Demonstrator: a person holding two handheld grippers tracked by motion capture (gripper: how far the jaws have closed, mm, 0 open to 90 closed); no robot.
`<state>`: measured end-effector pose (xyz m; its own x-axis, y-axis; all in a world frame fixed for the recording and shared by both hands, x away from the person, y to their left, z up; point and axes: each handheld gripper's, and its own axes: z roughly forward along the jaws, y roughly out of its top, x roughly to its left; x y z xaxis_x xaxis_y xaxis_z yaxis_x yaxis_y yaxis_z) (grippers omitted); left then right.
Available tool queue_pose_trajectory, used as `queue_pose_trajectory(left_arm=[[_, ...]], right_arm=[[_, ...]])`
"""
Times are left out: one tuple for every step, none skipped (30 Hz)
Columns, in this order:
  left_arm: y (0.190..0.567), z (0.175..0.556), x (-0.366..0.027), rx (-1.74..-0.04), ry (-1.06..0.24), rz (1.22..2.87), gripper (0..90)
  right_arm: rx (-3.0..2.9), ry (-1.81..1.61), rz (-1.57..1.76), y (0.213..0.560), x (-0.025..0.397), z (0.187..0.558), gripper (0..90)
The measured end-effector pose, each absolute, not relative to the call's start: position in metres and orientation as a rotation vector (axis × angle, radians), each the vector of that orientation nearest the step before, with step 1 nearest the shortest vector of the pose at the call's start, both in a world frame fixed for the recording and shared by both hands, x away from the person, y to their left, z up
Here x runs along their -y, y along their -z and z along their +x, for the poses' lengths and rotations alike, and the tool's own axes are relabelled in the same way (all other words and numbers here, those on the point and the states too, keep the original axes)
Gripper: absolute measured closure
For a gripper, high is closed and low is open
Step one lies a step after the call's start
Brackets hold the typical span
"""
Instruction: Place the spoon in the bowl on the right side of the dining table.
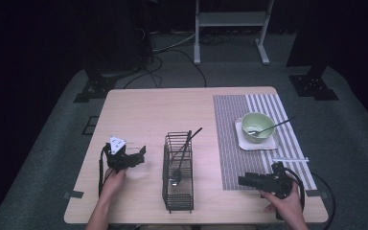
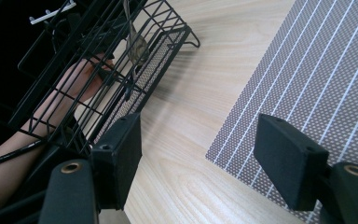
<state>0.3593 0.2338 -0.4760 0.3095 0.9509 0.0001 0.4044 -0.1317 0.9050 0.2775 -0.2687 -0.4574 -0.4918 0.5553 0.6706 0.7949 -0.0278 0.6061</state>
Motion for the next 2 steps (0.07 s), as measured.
queue_pose_trajectory(left_arm=[[0.4761, 0.3595, -0.2339, -1.237, -0.783, 1.699, 0.4], [0.4761, 0.3596, -0.234, -1.241, -0.781, 1.696, 0.3]], right_arm=[[2.012, 1.529, -1.435, 0.4586, 0.2677, 0.2766, 30.9], [2.013, 1.527, -1.43, 0.4598, 0.2667, 0.2759, 30.9]])
